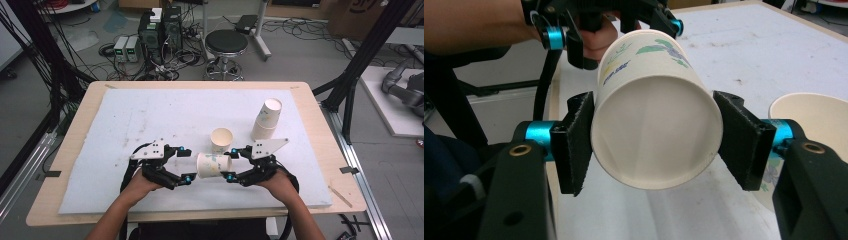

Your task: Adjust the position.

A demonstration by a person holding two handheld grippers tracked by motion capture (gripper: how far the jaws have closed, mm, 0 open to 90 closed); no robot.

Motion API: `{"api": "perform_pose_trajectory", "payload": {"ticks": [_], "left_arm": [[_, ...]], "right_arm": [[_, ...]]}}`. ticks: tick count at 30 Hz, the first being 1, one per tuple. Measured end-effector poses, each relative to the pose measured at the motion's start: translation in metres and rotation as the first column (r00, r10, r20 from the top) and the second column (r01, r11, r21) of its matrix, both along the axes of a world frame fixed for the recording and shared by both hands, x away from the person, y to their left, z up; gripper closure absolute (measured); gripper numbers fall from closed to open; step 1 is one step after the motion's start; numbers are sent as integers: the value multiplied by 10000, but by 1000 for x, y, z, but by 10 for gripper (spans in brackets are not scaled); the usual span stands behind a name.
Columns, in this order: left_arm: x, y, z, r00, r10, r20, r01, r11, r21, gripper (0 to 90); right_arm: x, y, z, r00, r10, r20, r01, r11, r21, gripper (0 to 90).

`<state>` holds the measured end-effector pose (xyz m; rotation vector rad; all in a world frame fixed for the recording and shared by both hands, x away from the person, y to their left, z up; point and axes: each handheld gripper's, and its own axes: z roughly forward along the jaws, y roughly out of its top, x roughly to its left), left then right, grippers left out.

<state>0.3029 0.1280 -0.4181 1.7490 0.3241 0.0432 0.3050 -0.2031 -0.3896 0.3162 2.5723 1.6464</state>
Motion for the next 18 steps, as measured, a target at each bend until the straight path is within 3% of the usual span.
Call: {"api": "perform_pose_trajectory", "payload": {"ticks": [9,18], "left_arm": [[0,-16,-3,9987,-469,186,477,9980,-422,176],[-2,-25,-2,9941,-931,564,975,9920,-800,200]], "right_arm": [[-2,-1,2,9985,497,-213,-478,9954,830,373],[1,-2,-1,9940,918,-594,-837,9884,1265,374]]}}
